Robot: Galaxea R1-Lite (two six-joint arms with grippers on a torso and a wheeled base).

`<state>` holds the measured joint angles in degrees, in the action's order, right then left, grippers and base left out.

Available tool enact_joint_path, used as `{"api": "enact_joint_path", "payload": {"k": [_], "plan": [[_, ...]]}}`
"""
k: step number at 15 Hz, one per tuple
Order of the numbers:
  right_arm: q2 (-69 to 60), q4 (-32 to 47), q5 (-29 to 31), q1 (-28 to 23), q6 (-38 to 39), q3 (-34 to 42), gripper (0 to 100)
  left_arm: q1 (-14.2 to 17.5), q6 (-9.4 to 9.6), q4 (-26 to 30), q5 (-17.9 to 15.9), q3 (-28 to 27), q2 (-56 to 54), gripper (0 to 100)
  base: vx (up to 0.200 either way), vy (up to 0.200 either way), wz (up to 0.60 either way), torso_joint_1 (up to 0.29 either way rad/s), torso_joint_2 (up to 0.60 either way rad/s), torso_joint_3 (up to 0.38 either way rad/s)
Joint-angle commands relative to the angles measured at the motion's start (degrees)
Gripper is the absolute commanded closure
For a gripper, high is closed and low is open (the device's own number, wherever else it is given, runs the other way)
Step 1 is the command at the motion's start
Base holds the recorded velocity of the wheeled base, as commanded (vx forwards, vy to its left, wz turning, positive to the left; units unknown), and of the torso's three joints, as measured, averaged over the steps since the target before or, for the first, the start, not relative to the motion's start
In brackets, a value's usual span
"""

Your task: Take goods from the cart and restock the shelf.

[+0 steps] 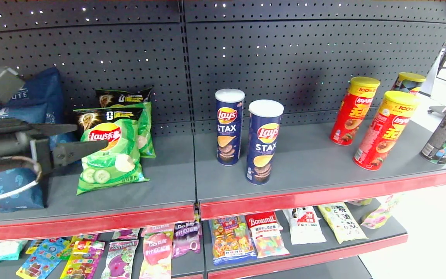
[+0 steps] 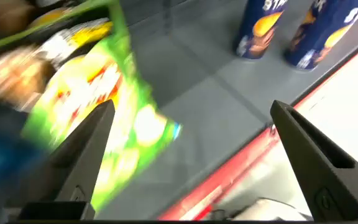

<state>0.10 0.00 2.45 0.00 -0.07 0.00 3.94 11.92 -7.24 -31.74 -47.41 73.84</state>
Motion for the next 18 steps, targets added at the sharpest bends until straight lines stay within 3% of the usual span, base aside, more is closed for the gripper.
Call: {"api": "enact_joint_path", "payload": {"k": [1,3,4,8,14,18], "plan": [[0.0,0.0,0.0,0.0,0.0,0.0,0,3.5,0.29,-5.9,4.3,14.5,-20.0,0,0.000,0.000,0.00,0.000,0.00,0.000],[0.0,0.0,0.0,0.0,0.0,0.0,0,3.4,-1.29,-6.4,10.3,17.4,-28.0,0,0.000,0.000,0.00,0.000,0.00,0.000],[0.0,0.0,0.0,0.0,0.0,0.0,0,3.4,-1.46,-6.0,11.4,18.7,-30.9,0,0.000,0.000,0.00,0.000,0.00,0.000],[0.0,0.1,0.0,0.0,0.0,0.0,0,3.4,-1.55,-4.9,11.5,27.2,-43.5,0,0.000,0.000,0.00,0.000,0.00,0.000],[0.1,0.1,-0.2,0.1,-0.5,0.0,0,3.4,-1.55,9.0,12.1,27.4,-55.0,0,0.000,0.000,0.00,0.000,0.00,0.000],[0.1,0.0,-0.1,0.0,-0.5,0.0,0,3.4,-1.55,10.1,12.1,27.5,-55.9,0,0.000,0.000,0.00,0.000,0.00,0.000]]}}
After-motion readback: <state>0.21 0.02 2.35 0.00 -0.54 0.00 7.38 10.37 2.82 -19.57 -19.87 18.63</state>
